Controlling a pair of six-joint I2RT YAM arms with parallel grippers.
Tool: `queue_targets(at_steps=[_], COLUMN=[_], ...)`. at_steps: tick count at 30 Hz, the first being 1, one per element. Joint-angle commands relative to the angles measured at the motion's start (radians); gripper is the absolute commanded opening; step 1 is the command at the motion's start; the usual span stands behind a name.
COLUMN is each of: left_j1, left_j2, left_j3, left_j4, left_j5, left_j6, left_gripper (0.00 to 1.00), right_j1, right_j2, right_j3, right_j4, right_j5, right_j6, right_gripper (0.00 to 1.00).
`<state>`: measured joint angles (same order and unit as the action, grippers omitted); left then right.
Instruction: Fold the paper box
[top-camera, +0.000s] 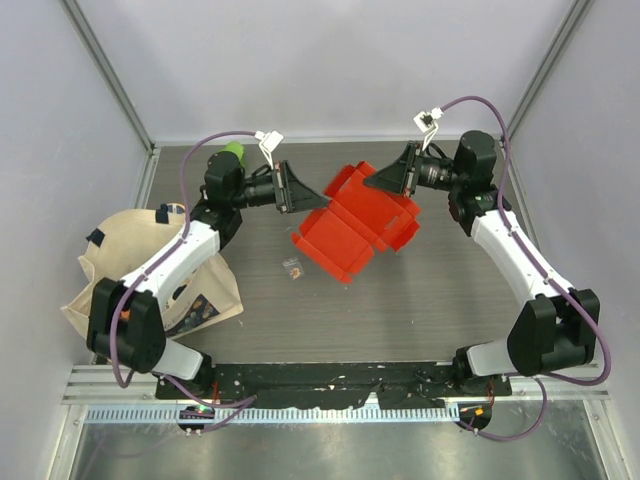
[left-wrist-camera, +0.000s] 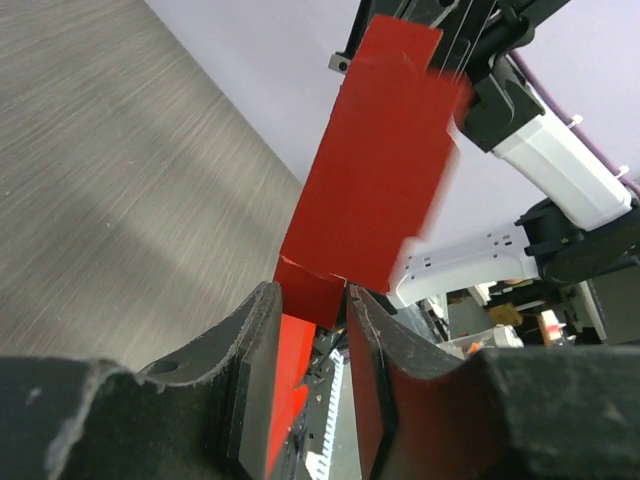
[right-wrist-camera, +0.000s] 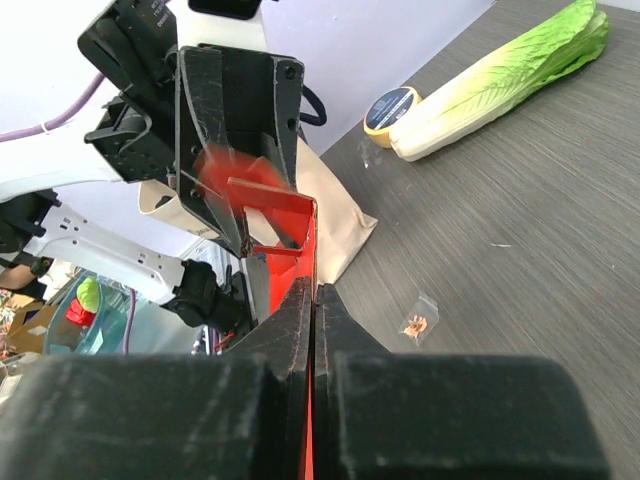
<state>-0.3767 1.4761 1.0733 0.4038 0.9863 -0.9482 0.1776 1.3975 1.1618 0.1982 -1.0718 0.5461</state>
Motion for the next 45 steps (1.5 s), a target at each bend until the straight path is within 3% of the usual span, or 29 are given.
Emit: queue_targets(at_steps=[1,9,15,22,27,29,33,38,42,43,45], left_j1=[-0.018,-0.016,-0.025,-0.085,-0.117,-0.117,-0.119,-0.114,-0.114,-0.113,-0.113], left_j2=[-0.086,-0.125,-0.094,-0.057,-0.053,-0.086,-0.187,-0.304,-0.362,-0.369,-0.361], left_j3=[0.031,0.008,0.008,0.016,0.007,0.005,0.010,0.040,0.050,0.053,0.083], left_j4=[-0.278,-0.350,-0.289,-0.227,-0.246,-0.281,-0.382,-0.557,-0.609,-0.618,-0.657], left_j5=[-0.011,-0.070,-0.067,-0.097,-0.208,-0.254,-0.353,-0.457,-0.532,-0.541,-0.563], left_j6=[0.209,0.270,0.229,0.177,0.175,0.210,0.296,0.406,0.442,0.450,0.480], left_gripper=[0.37,0.29,0.27,0.31,0.38,0.37,0.39,0.41,0.59,0.70,0.75], right_j1=[0.003,0.003,0.006,0.042,0.072,0.072,0.080,0.112,0.148,0.152,0.171], right_j2=[-0.072,-0.081,-0.072,-0.058,-0.058,-0.063,-0.074,-0.072,-0.052,-0.052,-0.051], right_j3=[0.029,-0.004,-0.016,-0.025,-0.034,-0.030,0.035,0.030,0.070,0.068,0.072], right_j4=[0.046,0.190,0.280,0.339,0.334,0.291,-0.067,-0.142,-0.233,-0.236,-0.243], right_j5=[0.035,-0.034,-0.065,-0.059,-0.048,-0.030,0.085,0.154,0.188,0.187,0.177], right_j6=[-0.003,0.089,0.161,0.198,0.193,0.129,-0.098,-0.139,-0.224,-0.229,-0.235], right_gripper=[0.01,0.01,0.01,0.01,0.01,0.01,0.01,0.01,0.01,0.01,0.01])
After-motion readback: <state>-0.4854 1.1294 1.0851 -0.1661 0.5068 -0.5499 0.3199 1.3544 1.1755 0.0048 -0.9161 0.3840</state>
